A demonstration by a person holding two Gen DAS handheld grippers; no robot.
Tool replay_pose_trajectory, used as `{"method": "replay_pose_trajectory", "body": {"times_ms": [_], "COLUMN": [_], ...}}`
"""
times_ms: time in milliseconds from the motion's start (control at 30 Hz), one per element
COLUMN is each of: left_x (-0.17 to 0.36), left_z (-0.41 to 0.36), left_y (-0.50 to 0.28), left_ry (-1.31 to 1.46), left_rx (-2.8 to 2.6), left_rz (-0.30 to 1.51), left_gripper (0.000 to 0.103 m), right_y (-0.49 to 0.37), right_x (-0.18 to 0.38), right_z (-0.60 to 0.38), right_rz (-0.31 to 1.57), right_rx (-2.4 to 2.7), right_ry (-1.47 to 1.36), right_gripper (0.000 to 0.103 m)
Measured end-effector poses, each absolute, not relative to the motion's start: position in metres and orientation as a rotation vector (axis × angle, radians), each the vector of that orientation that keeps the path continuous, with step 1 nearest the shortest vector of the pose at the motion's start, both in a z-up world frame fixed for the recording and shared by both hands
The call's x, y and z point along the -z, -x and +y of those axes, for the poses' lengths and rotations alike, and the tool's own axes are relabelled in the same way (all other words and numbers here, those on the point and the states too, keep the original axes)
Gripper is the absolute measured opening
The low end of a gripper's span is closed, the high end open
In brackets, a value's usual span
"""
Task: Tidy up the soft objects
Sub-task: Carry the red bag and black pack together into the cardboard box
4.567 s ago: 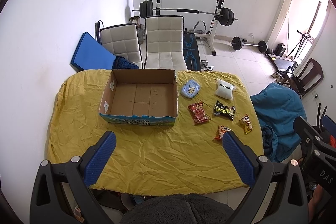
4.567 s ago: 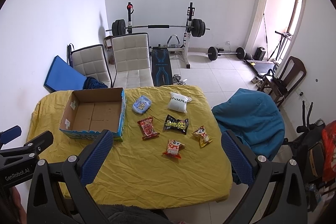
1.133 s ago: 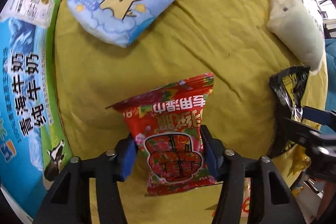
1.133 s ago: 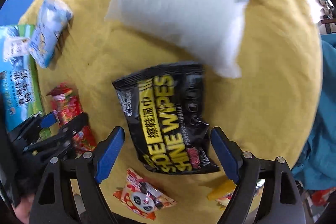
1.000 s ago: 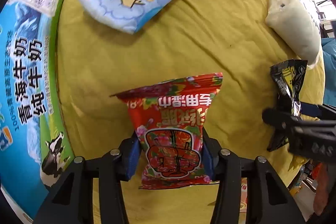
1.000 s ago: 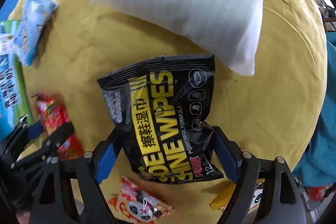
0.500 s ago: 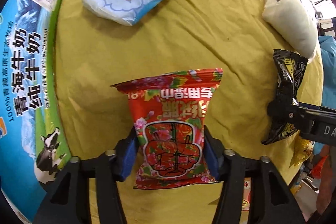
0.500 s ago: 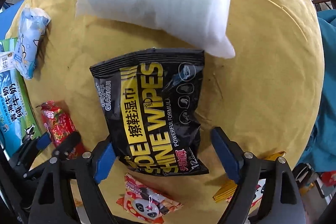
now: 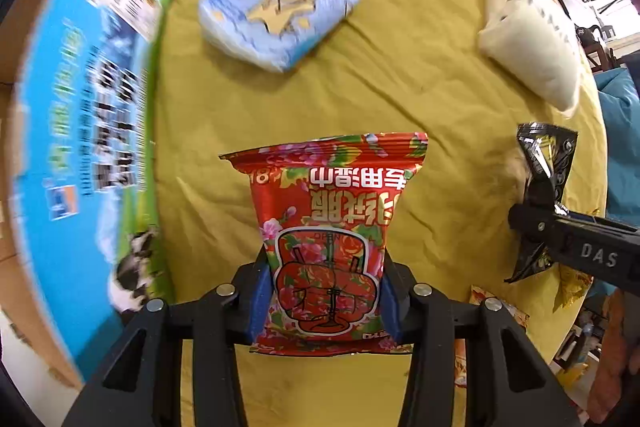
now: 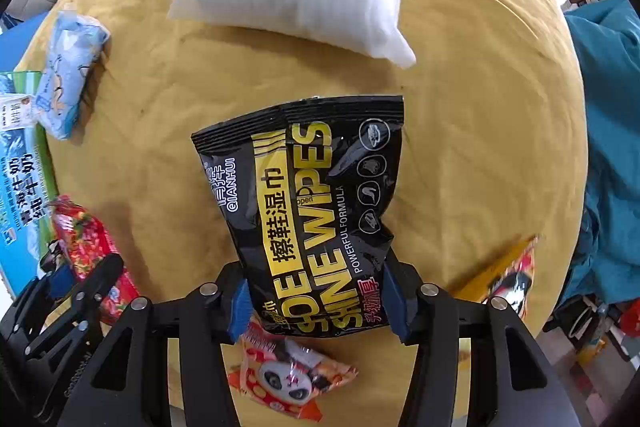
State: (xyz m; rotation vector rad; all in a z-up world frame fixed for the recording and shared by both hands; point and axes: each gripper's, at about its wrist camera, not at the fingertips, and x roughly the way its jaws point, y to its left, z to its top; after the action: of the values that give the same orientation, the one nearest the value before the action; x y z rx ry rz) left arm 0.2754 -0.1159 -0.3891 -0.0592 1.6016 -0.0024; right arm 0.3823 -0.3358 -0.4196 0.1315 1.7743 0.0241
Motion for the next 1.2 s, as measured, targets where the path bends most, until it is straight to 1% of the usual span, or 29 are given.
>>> {"method": "replay_pose_trajectory", "body": {"times_ms": [167, 300, 500, 633, 667, 800, 967, 1200], "left_x": [0.343, 0.296, 0.226, 0.195, 0.197, 0.192, 0.204, 0.231], "left_z": [-0.114, -0.104, -0.090, -0.073, -0.065, -0.030, 0.024, 0.103], "left_y": [-0.266, -0.253, -0.240, -0.233, -0.241, -0.251, -0.262, -0.287], "left_ry": [0.043, 0.066, 0.086, 0.095, 0.101, 0.125, 0.156, 0.232], "left_rx": [0.004, 0.021, 0.034, 0.047, 0.053, 0.056, 0.032, 0.037], "left_rz": [1.530, 1.470, 1.390, 1.347, 1.344, 1.347, 1.356, 1.421], "left_gripper": [0.041, 0.041, 0.041, 0.041, 0.041, 0.041, 0.041, 0.041], "right_y": [-0.373, -0.361, -0.331, -0.320, -0.318, -0.310, -0.317, -0.335], "right_x": [0.389, 0.353, 0.311, 0.286, 0.284, 0.245, 0.241, 0.238], "right_z": [-0.326, -0.312, -0.310, -0.323, -0.323, -0.297, -0.240, -0.142], "right_rz": [1.724, 1.672, 1.603, 1.566, 1.558, 1.532, 1.530, 1.561], "right_rx": [-0.054, -0.086, -0.152, -0.205, -0.216, -0.272, -0.332, -0.396], "right_ry": [-0.153, -0.179, -0.191, -0.203, -0.205, -0.210, -0.232, -0.243], "right_gripper": [0.055, 0.055, 0.054, 0.054, 0.054, 0.054, 0.054, 0.054]}}
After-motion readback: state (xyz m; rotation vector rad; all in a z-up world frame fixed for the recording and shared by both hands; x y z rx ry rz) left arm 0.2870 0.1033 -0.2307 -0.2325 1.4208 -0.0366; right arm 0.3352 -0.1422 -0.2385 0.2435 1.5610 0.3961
